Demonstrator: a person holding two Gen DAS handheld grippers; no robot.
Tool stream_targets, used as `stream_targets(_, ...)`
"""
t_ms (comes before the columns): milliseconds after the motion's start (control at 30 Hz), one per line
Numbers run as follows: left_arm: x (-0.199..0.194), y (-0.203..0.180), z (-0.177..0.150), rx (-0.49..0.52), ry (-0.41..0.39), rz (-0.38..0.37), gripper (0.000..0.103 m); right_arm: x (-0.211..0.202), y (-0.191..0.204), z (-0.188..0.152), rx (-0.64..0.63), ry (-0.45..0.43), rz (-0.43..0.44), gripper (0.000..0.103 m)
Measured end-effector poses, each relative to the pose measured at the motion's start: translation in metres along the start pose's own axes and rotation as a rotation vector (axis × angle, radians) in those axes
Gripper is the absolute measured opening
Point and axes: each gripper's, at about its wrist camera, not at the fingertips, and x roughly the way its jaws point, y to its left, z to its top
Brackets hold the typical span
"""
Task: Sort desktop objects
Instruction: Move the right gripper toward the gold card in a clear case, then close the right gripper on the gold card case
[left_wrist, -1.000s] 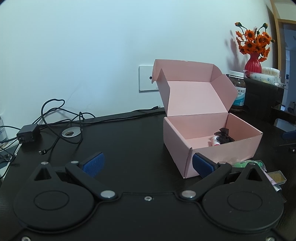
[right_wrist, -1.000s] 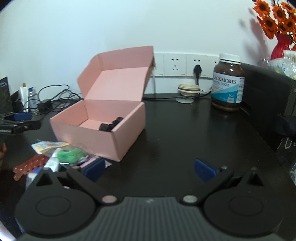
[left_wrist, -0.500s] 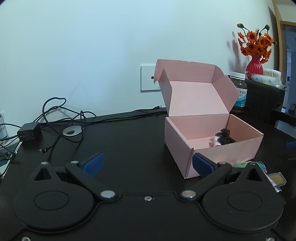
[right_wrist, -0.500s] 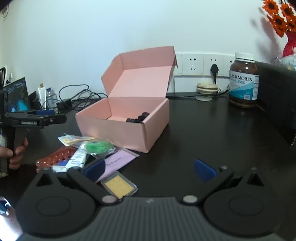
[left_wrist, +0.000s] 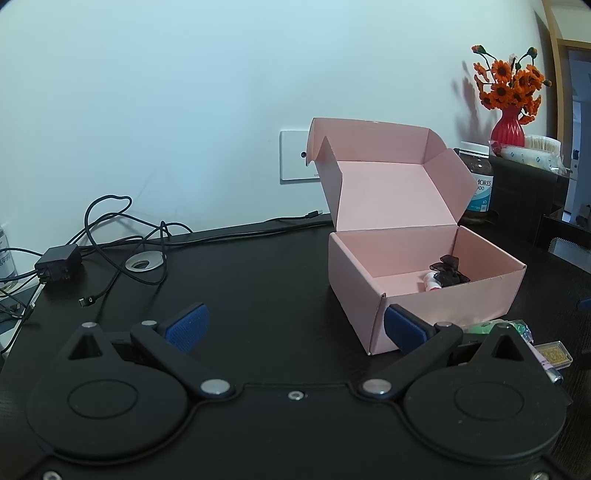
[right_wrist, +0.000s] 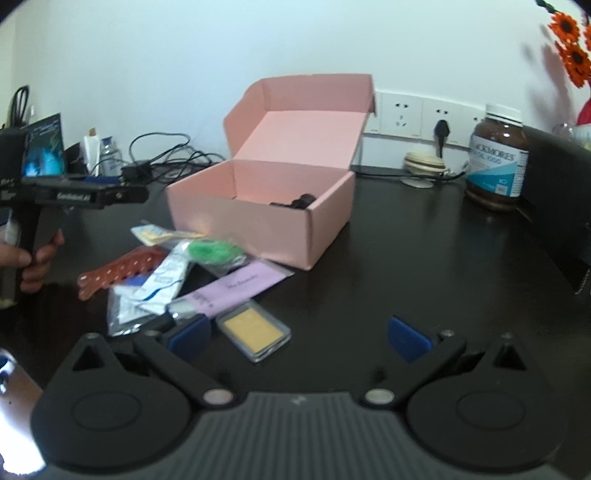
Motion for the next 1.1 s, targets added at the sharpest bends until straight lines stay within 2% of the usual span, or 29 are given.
stream_targets(167, 0.0, 0.0, 0.0, 0.0, 0.003, 0.001, 0.103, 0.004, 0.009, -0.003, -0.052, 0.014, -0.017, 0.102)
stream_targets(433, 0.0, -0.002, -0.001, 0.008, 0.002, 0.002, 0.103, 0.003, 0.015, -0.004, -0.082, -0.015, -0.026, 0.1)
stream_targets(533, 0.0, -0.002, -0.001, 0.011, 0.002, 0.003, 0.103, 0.006, 0.018, -0.004, -0.1, -0.005, -0.023, 0.09)
stream_targets(700, 0.0, -0.003, -0.001, 0.017, 0.0, 0.005, 0.103, 0.011, 0.023, -0.003, -0.128, 0.003, -0.013, 0.079)
stream_targets(767, 0.0, -0.003, -0.001, 0.018, 0.001, 0.006, 0.103, 0.013, 0.025, -0.001, -0.141, 0.004, -0.007, 0.069)
stream_targets(1100, 0.001, -0.003, -0.001, 0.011, 0.013, 0.021, 0.103, 0.019, 0.029, 0.006, -0.161, 0.019, 0.04, 0.051)
